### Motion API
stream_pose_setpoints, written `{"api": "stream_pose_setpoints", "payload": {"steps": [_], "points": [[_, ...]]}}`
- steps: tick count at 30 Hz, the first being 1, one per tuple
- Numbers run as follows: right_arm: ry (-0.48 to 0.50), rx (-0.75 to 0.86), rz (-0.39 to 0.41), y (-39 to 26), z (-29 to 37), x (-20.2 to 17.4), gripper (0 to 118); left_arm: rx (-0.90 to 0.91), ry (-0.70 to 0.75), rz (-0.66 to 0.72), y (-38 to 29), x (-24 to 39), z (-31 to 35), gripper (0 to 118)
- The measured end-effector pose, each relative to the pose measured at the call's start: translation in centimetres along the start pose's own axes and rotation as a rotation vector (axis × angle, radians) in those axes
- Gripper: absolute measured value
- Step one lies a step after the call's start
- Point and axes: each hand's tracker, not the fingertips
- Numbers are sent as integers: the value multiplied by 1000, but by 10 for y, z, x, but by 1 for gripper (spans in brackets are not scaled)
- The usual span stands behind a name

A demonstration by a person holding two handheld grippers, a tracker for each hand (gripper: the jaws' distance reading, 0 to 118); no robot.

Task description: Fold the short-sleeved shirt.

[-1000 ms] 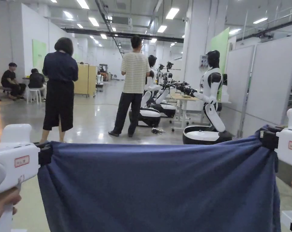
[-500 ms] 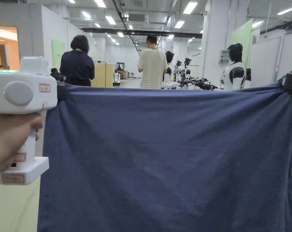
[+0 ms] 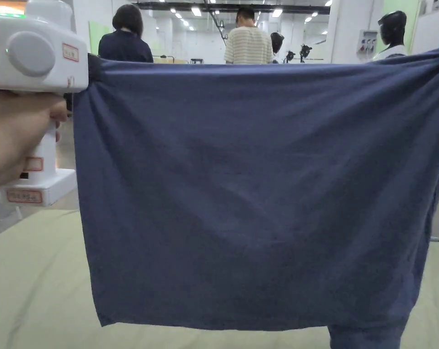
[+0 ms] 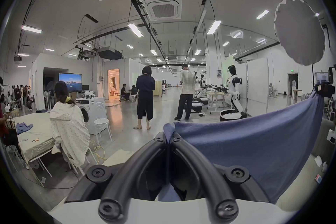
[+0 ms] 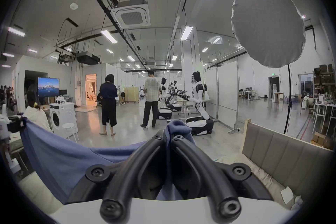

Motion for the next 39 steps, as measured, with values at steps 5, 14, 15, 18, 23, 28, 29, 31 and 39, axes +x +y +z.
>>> {"api": "stream_pose_setpoints", "payload": {"steps": [5,14,15,18,23,28,29,31,39], "points": [[12,-66,3,-77,-37,4,4,-91,-12,-1,-76,17,-41,0],[59,-290,-15,-248,-41,17,4,-293,-36,1,-240,48,-53,0],[62,-302,-37,-264,-36,20,4,-310,-52,20,-254,49,-46,0],[57,-348,-56,-308,-10,28,4,-335,-98,1,-293,55,-17,0],[70,-370,-18,-352,67,38,4,-374,-119,70,-330,46,48,0],[85,-382,-23,-361,160,54,4,-393,-124,96,-343,29,129,0],[91,-382,-22,-359,179,58,4,-396,-124,97,-343,26,146,0],[93,-380,-14,-358,216,63,4,-394,-126,129,-341,17,181,0],[116,-471,15,-355,346,80,4,-471,-135,110,-329,-1,303,0]]}}
